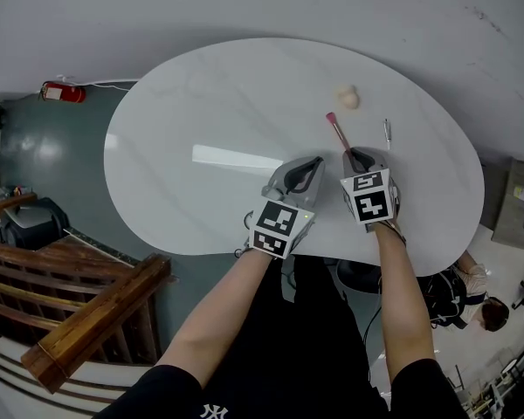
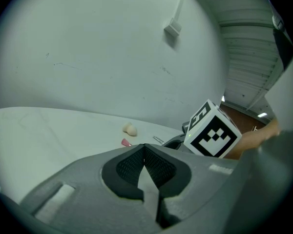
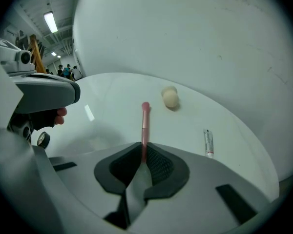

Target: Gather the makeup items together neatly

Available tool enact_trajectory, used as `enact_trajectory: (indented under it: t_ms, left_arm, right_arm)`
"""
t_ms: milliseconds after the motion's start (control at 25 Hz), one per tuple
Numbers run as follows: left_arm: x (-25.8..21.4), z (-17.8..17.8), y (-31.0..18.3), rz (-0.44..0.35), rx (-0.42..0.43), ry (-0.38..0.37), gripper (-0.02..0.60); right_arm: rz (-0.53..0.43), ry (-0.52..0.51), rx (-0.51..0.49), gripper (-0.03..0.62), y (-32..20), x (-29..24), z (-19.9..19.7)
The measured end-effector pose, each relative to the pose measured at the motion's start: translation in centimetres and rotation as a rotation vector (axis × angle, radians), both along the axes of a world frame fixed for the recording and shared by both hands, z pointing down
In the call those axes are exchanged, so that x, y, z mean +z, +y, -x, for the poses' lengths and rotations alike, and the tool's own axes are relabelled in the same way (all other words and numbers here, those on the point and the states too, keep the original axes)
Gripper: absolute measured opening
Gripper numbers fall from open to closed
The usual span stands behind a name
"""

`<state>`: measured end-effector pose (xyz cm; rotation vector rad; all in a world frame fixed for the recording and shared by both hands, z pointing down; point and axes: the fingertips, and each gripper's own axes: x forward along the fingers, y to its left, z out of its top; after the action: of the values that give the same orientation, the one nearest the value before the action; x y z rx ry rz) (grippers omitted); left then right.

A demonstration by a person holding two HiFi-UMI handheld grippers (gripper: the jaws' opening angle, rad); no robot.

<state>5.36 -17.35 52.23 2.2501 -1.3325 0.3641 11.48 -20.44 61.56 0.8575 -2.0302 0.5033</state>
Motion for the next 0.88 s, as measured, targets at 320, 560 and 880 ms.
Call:
enact_trajectory:
  t_ms: [320,560,880]
  left_arm:
    - [-0.6,0.5,1.3,-0.007,-0.034,-0.014,0.008]
    - [-2.3,0.9,2.6,-0.021,-0.056,-0.019,0.008]
    - [-3.2,1.4,4.5,-0.029,-0.052,-0.019,0.008]
  right_arm:
    - [-0.018,-0.056,0.017,0.043,0.9,-1.7,0.2]
    - [-0.014,-0.133,0.076,0.043,2.4,-4.3,0.5]
    - [-0.016,-0.197,0.126,0.043,5.1,-6.4,1.4]
